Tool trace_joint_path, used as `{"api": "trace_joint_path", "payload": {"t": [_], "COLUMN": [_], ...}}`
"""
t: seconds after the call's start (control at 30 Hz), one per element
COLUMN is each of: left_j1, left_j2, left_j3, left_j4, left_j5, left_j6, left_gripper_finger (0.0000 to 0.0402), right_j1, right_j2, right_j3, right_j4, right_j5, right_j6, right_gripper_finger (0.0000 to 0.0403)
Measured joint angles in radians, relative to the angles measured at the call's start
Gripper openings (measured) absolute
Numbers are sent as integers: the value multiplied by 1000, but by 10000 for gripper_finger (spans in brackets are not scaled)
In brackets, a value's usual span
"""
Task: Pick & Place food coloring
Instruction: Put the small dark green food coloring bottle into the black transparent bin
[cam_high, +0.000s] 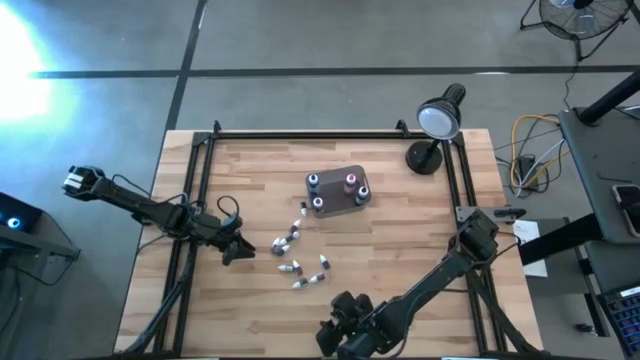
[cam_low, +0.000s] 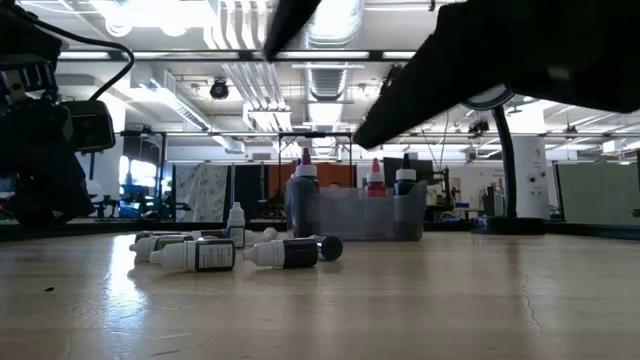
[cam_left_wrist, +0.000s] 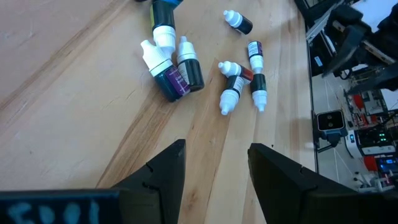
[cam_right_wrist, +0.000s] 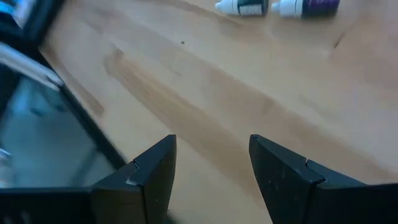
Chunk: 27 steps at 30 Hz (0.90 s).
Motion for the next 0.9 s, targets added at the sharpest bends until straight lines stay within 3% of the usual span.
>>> {"api": "trace_joint_path", "payload": {"t": [0.33, 0.53, 0.9], "left_j1": [0, 0, 0], "left_j2": [0, 0, 0], "left_j3": [0, 0, 0], "left_j4": [0, 0, 0], "left_j5": [0, 0, 0], "left_j6": [0, 0, 0], "left_gripper_finger": [152, 152, 151], "right_j1": [-32, -70, -79], "right_j2": [0, -1, 29], "right_j3": [0, 0, 2], "right_j4": [42, 75, 348], "right_j5": [28, 27, 31], "right_j6": [402, 409, 329], "right_gripper_finger": [196, 196, 196]}}
